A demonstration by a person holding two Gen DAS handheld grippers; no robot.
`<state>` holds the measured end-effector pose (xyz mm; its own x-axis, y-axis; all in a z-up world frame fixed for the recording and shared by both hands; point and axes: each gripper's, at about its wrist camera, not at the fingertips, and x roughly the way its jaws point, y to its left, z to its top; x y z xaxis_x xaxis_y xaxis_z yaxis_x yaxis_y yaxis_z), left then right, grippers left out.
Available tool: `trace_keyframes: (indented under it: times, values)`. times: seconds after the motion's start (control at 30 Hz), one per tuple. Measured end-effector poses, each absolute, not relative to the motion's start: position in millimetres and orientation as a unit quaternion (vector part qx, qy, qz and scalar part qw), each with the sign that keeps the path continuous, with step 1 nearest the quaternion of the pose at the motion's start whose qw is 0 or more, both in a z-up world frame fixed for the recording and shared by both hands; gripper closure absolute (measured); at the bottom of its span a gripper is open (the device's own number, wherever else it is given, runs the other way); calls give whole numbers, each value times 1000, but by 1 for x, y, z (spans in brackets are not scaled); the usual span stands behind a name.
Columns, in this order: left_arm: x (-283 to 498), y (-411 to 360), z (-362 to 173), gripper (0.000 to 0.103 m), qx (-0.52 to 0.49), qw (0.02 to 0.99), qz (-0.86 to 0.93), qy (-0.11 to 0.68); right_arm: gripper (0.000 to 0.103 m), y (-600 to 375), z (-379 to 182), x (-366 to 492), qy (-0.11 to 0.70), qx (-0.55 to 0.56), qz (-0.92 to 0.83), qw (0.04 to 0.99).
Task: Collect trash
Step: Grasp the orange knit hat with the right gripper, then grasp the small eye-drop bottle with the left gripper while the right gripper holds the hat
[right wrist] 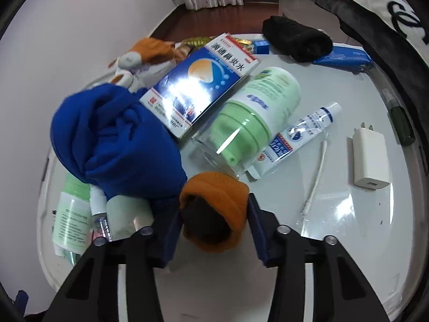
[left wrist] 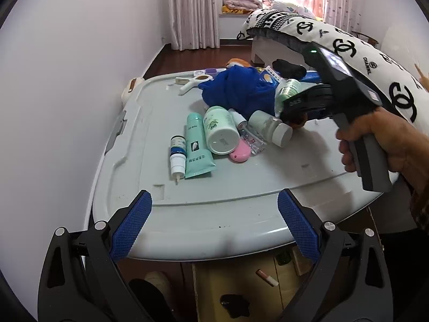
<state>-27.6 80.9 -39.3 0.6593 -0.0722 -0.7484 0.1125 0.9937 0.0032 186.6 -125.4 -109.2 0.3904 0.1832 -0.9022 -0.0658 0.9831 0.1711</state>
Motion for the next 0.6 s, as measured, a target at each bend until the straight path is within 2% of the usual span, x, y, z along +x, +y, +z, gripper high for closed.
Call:
trace_keyframes:
  times: [0.23,0.4,0.5,0.53,0.6]
  values:
    - [-21,104,-43,10,29,916,3,400,59,-141,-59,126,484,23,86,871]
    - [5,126,-54,11,-9,901,19,434,59,-152,-20,83,437,28,111,892]
    - [15,121,-59,11,18,898,29,438,59,-155,-11,77,425,42,128,895]
    - [20,119,-63,11,42,897,39,438,59,-156,-11,78,426,42,131,894]
    - [28,118,-71,20,67,893,57,442,58,-157,-14,80,426,37,133,894]
